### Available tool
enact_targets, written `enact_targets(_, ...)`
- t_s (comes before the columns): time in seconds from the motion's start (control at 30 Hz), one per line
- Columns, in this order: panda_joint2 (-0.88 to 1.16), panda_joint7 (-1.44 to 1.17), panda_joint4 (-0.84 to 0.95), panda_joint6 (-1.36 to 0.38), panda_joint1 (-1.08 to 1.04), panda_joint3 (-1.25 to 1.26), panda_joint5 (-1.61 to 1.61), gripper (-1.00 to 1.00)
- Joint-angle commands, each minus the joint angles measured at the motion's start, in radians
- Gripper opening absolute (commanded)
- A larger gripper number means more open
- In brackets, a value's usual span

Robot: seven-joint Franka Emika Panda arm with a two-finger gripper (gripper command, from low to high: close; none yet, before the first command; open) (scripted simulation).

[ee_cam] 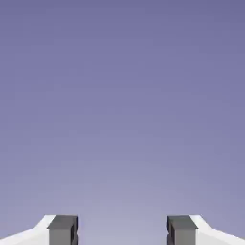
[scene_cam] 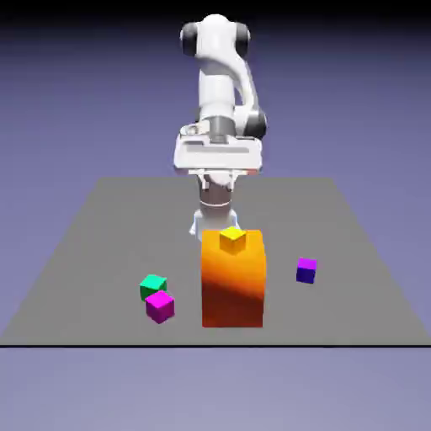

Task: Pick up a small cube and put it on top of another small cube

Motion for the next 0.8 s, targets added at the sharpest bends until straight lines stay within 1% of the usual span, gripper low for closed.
enact_targets(0.0, 0.036, -0.003, 0.015, -0.030, -0.009, -0.013, 0.003, 0.00)
enact_targets(0.63, 0.722, -0.054, 0.298, -0.588, -0.173, -0.253, 0.052, 0.00)
enact_targets(0.67, 0.722, -0.054, 0.298, -0.588, -0.173, -0.253, 0.052, 0.00)
enact_targets(0.77, 0.831, -0.086, 0.289, -0.473, -0.198, -0.218, 0.098, 0.00)
